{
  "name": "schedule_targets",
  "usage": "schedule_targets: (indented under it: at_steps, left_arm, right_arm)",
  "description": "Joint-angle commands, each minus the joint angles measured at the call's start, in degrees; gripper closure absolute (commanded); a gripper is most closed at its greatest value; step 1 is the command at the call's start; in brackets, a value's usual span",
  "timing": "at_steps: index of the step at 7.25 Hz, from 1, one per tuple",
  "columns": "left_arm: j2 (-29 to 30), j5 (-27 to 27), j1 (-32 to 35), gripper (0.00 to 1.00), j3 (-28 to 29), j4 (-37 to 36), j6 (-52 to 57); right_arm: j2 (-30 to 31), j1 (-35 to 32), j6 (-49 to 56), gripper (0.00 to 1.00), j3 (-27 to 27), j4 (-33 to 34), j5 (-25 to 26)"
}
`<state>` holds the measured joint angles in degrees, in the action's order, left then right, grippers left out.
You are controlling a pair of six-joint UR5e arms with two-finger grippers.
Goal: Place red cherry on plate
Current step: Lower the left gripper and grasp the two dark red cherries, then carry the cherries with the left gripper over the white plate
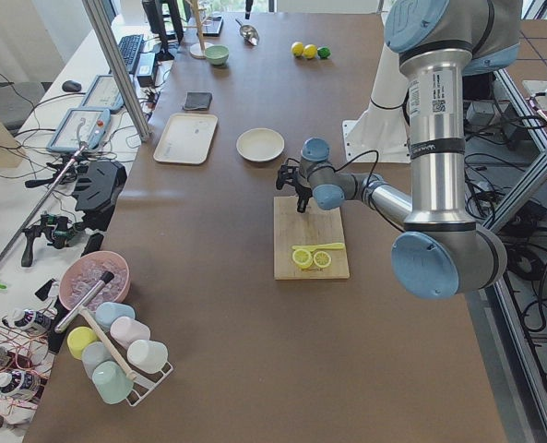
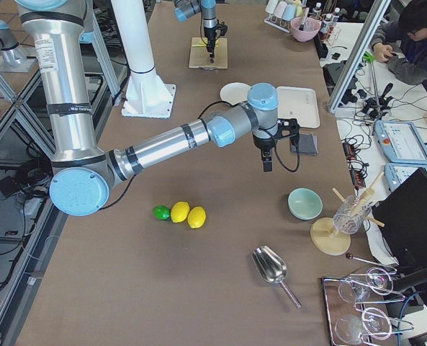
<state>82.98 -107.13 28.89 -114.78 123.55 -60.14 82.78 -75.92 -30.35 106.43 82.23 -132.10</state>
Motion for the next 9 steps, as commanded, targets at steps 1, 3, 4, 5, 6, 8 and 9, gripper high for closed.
schedule_targets:
  at_steps: [1,3,4,5,6,8,9]
  left_arm:
    - [5.7,-0.4,1.9,0.96,-0.6,-0.5,-0.2]
    - [17.3,-0.3,4.1,0.97,5.1,-1.9,-0.4]
    - [24.7,-0.3,5.2,0.97,9.4,-4.3,-2.8]
    - [32.7,-0.2,5.4,0.97,14.7,-6.8,-6.2]
    - [38.8,0.0,5.6,0.98,20.4,-7.3,-7.4]
    - [45.1,0.1,5.6,0.87,27.9,-6.8,-9.7]
    - [46.0,0.2,5.5,0.1,29.3,-6.7,-10.1]
  right_arm:
    - [0.1,-0.1,0.0,0.0,0.1,0.0,0.0]
    - [2.9,-2.5,2.5,0.0,0.5,-0.6,-0.3]
    - [4.5,-4.7,6.5,0.0,0.3,-0.6,-2.2]
    - [5.3,-6.7,8.7,0.0,-0.1,-0.1,-2.8]
    - [5.9,-7.5,8.8,0.0,-0.1,0.0,-2.9]
    - [10.0,-9.1,12.6,0.0,0.4,-0.3,-2.8]
    - [13.1,-10.2,14.9,0.0,0.4,-0.6,-2.8]
